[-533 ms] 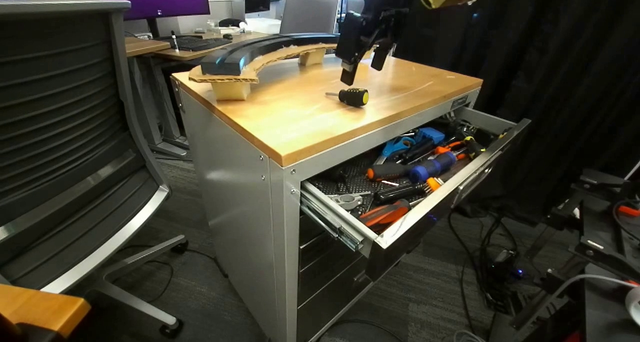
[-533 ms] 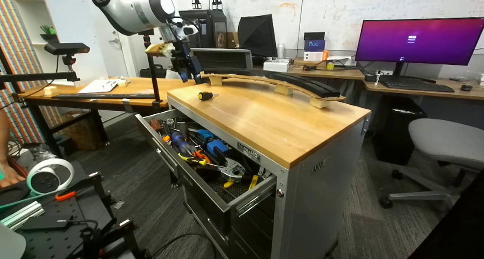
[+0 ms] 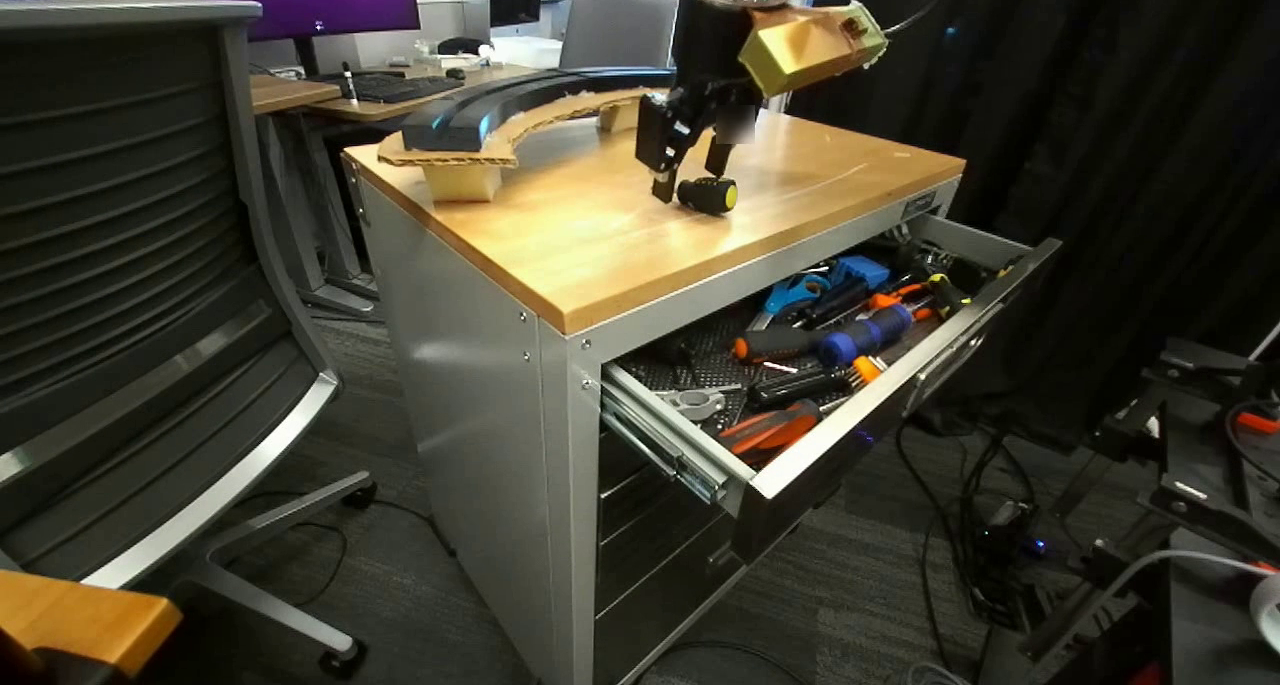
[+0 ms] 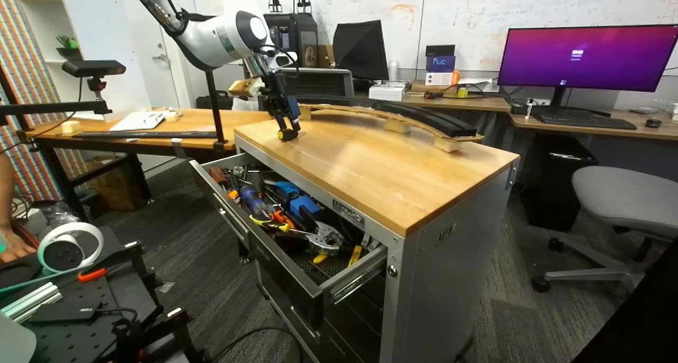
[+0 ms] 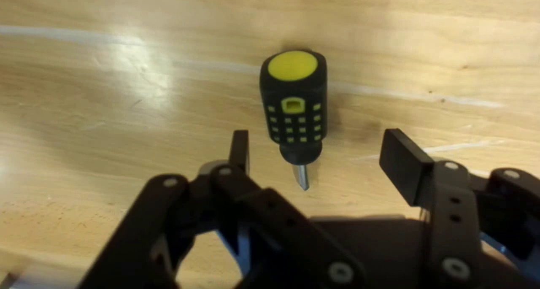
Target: Put the screwdriver in the drawer and then close the drawer
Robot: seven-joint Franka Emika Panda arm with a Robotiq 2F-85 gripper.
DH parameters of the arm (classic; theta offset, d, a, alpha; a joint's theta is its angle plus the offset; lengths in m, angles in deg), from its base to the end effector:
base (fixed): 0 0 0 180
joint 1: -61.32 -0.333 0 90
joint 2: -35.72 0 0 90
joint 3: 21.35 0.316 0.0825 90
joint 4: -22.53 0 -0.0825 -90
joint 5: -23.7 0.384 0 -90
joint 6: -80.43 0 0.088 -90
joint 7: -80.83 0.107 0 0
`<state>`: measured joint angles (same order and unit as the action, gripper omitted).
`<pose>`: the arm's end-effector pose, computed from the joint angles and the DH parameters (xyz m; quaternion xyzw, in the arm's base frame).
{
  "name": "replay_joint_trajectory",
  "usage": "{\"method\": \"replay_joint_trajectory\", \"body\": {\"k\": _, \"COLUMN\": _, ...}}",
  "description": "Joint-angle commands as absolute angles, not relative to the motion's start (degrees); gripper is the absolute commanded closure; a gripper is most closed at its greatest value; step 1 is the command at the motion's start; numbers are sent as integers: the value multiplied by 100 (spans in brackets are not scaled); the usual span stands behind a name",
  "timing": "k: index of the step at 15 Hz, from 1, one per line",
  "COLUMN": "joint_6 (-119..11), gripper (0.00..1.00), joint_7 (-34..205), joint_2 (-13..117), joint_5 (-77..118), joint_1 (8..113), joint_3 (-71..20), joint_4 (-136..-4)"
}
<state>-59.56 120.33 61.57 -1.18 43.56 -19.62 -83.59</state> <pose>0.6180 0.2166 0.2925 0.9871 -0.0188 0.1308 0.0908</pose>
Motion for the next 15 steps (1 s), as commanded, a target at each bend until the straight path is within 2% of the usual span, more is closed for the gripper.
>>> {"method": "replay_joint_trajectory", "body": {"k": 1, "joint_6": -5929, "gripper": 51, "joint_7": 12215, "joint_2": 6356, "joint_5": -92, "joint_1": 4159, "joint_3": -2148, "joint_4": -8001}}
{"method": "replay_joint_trajectory", "body": {"k": 7, "joint_6": -5682, "gripper": 95, "joint_7": 12203, "joint_2": 6370, "joint_5": 131, "joint_1": 4187, "joint_3": -2157, "joint_4": -8012}}
{"method": "replay_joint_trajectory", "body": {"k": 9, "joint_6": -5438, "gripper": 90, "joint_7": 11986, "joint_2": 6318, "joint_5": 355, "joint_1": 4253, "joint_3": -2042, "joint_4": -8078}}
{"method": "replay_joint_trajectory", "body": {"k": 12, "joint_6": -5124, "gripper": 91, "joint_7": 11125, "joint_2": 6078, "joint_5": 1005, "joint_1": 4378, "joint_3": -1656, "joint_4": -8325}}
{"method": "replay_joint_trajectory", "body": {"k": 15, "joint_6": -4963, "gripper": 91, "joint_7": 10240, "joint_2": 5241, "joint_5": 1369, "joint_1": 4498, "joint_3": -1451, "joint_4": -9221}}
